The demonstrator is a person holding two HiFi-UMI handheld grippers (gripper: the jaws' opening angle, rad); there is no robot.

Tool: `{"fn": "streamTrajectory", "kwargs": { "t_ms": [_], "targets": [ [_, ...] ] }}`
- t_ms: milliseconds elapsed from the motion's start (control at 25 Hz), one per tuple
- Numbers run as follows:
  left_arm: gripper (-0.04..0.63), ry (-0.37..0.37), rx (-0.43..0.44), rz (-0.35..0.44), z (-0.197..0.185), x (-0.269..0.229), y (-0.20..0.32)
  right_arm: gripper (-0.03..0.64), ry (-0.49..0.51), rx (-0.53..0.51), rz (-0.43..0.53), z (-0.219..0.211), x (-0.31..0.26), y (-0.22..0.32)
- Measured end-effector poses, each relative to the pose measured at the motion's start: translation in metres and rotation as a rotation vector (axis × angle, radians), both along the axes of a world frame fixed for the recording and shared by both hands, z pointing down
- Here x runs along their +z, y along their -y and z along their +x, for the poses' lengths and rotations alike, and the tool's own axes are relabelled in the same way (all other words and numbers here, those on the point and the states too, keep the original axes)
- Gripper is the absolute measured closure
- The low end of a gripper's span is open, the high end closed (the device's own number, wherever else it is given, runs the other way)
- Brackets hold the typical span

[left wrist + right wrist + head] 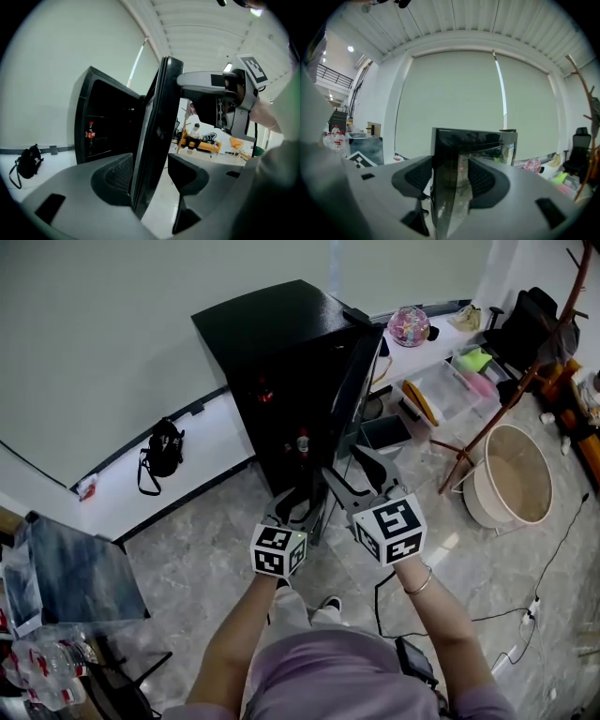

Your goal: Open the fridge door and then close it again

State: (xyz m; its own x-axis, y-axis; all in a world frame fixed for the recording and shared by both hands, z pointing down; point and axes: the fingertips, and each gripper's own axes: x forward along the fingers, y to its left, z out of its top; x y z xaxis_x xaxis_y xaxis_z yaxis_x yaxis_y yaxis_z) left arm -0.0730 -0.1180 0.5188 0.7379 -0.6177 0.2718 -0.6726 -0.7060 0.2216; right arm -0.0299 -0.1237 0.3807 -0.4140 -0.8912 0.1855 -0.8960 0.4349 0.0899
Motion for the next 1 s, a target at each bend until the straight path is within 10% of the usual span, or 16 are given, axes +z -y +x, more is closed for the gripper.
{"fn": "streamTrajectory", "kwargs": {
  "t_ms": [240,1000],
  "targets": [
    [0.371,-0.007,0.157,-0.035,0.026,0.008,-0.002,0.373,0.006,-0.001,-0.009,0.007,0.001,-0.004],
    [0.391,-0.028,0.281,-0.029,0.116,0.006,-0.058,0.38,0.113,0.142,0.037,0.081,-0.005,-0.061]
  ]
}}
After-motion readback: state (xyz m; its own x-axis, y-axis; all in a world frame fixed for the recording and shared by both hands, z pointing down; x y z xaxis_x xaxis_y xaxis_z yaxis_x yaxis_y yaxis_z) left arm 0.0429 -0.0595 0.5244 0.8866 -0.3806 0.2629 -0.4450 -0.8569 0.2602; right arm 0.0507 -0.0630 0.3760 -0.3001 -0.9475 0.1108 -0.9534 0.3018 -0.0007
